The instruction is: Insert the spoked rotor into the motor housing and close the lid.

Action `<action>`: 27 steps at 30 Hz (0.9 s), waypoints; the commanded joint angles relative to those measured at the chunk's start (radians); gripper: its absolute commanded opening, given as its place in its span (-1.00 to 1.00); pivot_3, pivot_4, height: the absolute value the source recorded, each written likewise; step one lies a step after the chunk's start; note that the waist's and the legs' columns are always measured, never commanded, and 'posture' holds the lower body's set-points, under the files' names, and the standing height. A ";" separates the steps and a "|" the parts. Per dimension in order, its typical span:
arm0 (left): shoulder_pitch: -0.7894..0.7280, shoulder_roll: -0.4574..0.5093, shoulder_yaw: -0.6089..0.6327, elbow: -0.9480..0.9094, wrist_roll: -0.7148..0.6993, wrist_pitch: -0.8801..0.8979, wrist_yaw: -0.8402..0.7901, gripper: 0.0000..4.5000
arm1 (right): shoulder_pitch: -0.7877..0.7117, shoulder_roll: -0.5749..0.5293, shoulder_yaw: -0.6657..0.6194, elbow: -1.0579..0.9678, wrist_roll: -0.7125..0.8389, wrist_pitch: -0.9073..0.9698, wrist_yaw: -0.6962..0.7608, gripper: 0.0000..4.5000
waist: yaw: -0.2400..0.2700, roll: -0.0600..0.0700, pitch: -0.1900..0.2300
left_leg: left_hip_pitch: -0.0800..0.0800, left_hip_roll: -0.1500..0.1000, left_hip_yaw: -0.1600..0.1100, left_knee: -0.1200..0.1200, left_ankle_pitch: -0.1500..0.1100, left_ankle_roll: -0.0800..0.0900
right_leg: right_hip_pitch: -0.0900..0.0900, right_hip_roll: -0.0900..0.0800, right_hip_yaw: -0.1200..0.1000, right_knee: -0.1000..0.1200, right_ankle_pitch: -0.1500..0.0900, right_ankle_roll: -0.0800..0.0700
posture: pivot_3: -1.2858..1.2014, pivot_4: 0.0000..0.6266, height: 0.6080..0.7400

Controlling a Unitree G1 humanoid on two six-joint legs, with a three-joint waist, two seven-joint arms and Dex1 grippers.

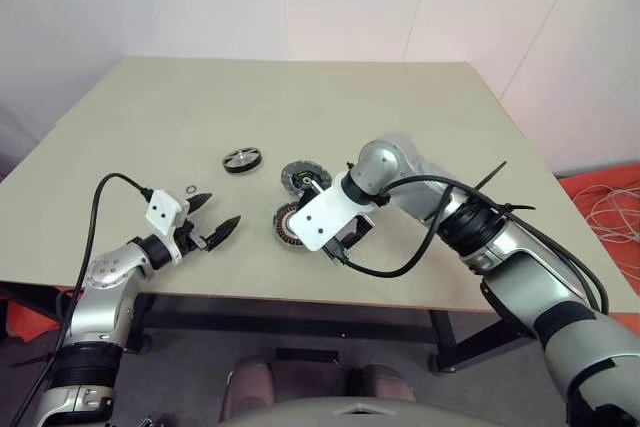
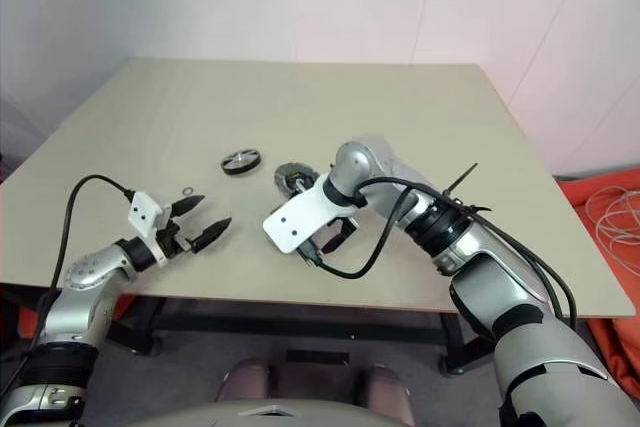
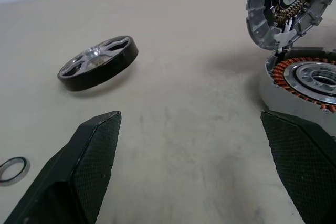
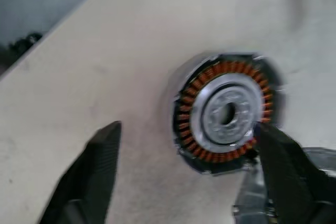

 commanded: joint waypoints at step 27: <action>-0.340 -0.036 0.085 0.250 0.134 0.242 0.516 1.00 | 0.489 -0.154 -0.706 -0.200 0.577 0.438 -0.373 0.99 | 0.007 -0.002 -0.001 | 0.002 -0.001 -0.001 0.001 0.001 -0.002 | 0.005 0.000 -0.001 -0.003 -0.004 0.008 | 0.03 -1.00 1.00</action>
